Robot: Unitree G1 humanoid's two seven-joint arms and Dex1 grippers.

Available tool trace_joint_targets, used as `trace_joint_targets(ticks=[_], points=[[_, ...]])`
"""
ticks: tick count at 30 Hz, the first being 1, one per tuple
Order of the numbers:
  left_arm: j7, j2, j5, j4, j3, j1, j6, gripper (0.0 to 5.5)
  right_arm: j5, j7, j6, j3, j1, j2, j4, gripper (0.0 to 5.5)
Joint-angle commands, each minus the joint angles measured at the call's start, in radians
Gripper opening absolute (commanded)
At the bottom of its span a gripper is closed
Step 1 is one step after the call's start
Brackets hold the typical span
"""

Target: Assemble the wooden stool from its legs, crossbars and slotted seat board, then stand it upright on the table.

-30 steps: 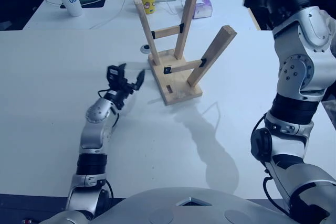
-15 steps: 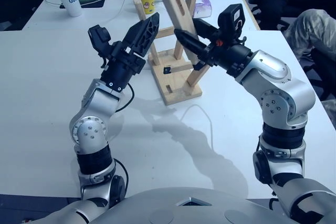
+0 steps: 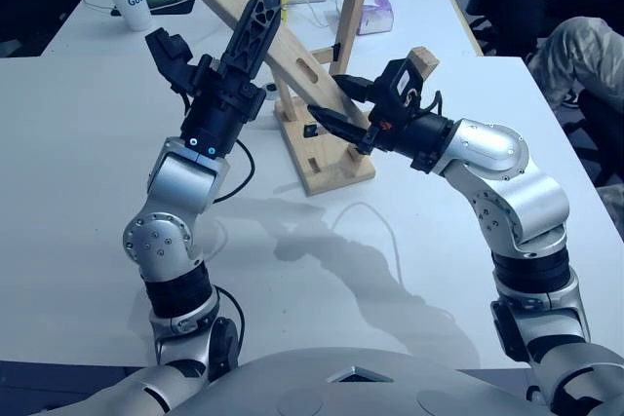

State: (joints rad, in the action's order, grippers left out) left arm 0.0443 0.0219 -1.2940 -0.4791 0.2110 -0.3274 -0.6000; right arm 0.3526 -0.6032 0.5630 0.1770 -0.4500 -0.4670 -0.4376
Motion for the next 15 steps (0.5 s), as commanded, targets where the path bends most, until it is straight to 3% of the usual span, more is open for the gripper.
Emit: trace_joint_targets(ticks=[1,15], points=[[0.025,-0.018,0.0,0.0,-0.005,-0.016,0.018,3.63,-0.053,-0.005,-0.053,0.022,0.009,-0.003,0.023,2.05],[0.02,-0.052,0.0,0.022,-0.01,-0.016,0.049,1.55,-0.071,-0.038,-0.088,0.013,0.028,-0.008,0.025,2.05]])
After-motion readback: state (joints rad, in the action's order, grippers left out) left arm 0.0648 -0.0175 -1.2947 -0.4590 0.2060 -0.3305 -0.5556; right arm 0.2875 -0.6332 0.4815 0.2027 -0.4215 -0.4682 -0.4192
